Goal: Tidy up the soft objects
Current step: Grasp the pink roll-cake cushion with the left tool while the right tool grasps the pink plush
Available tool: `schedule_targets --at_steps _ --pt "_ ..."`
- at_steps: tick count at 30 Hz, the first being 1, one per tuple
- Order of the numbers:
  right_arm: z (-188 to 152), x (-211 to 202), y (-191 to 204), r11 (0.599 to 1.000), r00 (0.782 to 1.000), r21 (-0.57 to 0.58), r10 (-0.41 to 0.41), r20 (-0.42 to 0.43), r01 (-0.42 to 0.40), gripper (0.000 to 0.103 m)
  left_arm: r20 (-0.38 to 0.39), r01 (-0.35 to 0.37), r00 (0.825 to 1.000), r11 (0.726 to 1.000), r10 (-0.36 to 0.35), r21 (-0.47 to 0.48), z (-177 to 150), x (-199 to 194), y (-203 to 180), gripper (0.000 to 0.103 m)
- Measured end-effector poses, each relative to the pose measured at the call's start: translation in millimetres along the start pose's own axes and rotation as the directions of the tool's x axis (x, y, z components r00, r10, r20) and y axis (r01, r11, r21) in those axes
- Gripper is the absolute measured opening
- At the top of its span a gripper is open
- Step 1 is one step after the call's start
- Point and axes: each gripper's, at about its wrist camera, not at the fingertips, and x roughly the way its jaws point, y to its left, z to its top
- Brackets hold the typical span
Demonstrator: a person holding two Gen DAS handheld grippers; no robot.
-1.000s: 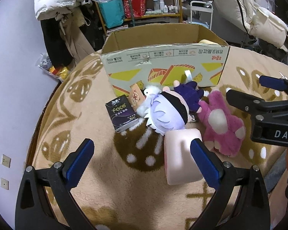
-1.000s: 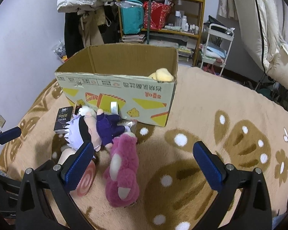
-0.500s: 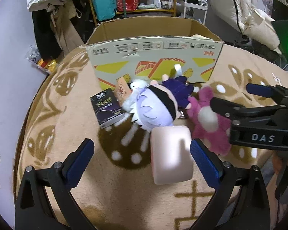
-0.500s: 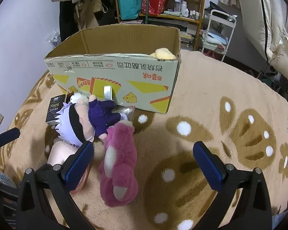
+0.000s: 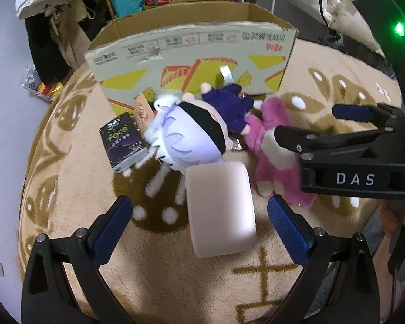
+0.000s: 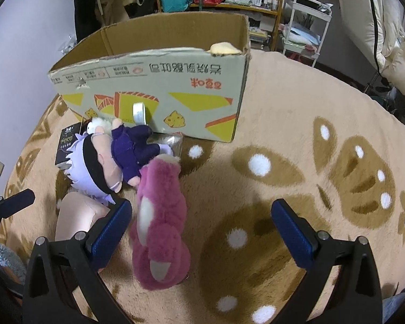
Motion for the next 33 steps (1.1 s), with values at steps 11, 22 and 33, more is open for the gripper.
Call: schedule_targets --at_steps 11,22,33 --pt "-4.2 8.6 1.4 0.998 0.997 0.008 0.063 -0.044 -0.063 0.082 -0.062 -0.051 0.997 0.997 0.055 0.065 -6.4 15.3 -14.4 0.099" --pt "-10.6 29.6 11.2 0.995 0.987 0.007 0.098 -0.124 -0.098 0.074 -0.082 -0.044 0.996 0.999 0.046 0.028 -8.0 20.0 -6.3 0.091" --pt "-14.5 29.7 19.4 0.987 0.978 0.001 0.162 -0.130 -0.164 0.043 -0.068 0.026 0.997 0.999 -0.024 0.030 -7.3 23.8 -0.5 0.052"
